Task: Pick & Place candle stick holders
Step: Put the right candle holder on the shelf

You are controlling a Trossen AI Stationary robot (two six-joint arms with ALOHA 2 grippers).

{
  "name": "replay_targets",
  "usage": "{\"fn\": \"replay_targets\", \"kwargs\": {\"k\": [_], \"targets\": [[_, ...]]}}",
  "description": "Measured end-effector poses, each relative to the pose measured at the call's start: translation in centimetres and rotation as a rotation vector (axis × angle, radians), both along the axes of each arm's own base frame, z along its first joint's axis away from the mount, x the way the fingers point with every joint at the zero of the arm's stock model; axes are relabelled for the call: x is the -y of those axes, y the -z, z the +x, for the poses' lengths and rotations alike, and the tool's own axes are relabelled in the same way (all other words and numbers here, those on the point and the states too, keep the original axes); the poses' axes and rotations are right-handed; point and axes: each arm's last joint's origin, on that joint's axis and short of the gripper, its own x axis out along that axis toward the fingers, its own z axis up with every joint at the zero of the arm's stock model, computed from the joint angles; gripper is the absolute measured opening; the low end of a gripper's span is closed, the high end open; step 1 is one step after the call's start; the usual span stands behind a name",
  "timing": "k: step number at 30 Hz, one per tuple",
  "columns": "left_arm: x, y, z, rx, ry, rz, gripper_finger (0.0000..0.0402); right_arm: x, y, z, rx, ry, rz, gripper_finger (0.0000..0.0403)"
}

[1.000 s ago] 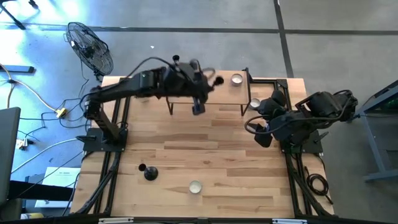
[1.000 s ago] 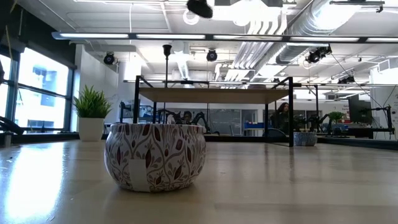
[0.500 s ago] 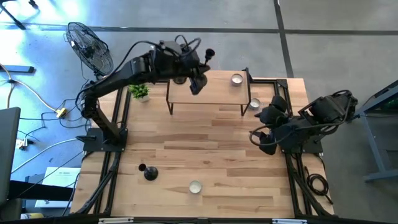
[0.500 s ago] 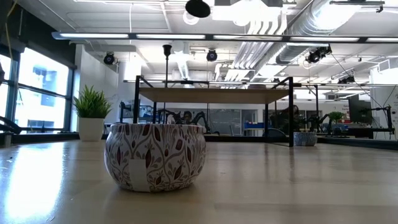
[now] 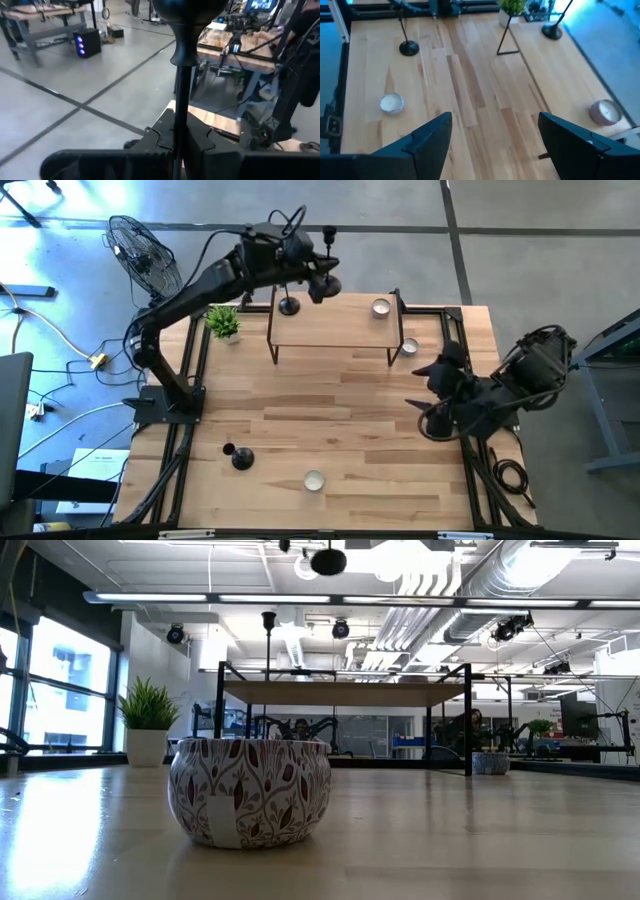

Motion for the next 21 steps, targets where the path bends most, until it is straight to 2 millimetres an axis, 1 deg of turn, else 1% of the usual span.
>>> {"fn": "replay_targets", "kwargs": {"k": [4,8,10,17,21], "targets": [[-1.4,1.5,0.5,0.058,0.015,-0.025,0.0004,-0.1,-0.1,-0.1,0.03,0.013,-0.042,0.0291],[-2.4,4.0,1.3,0.076,0.012,-0.04,0.0004,-0.1,-0.2,-0.1,0.046,0.028,-0.062,0.0291],[-2.9,4.9,1.4,0.073,0.006,-0.042,0.0004,0.0,-0.2,-0.1,0.049,0.029,-0.076,0.0291],[-4.2,7.2,1.1,0.029,-0.033,-0.067,0.0004,0.1,-0.3,-0.1,0.067,0.035,-0.151,0.0291],[-4.2,7.2,1.1,0.031,-0.039,-0.061,0.0004,0.3,-0.4,0.0,0.065,0.031,-0.197,0.0291]]}}
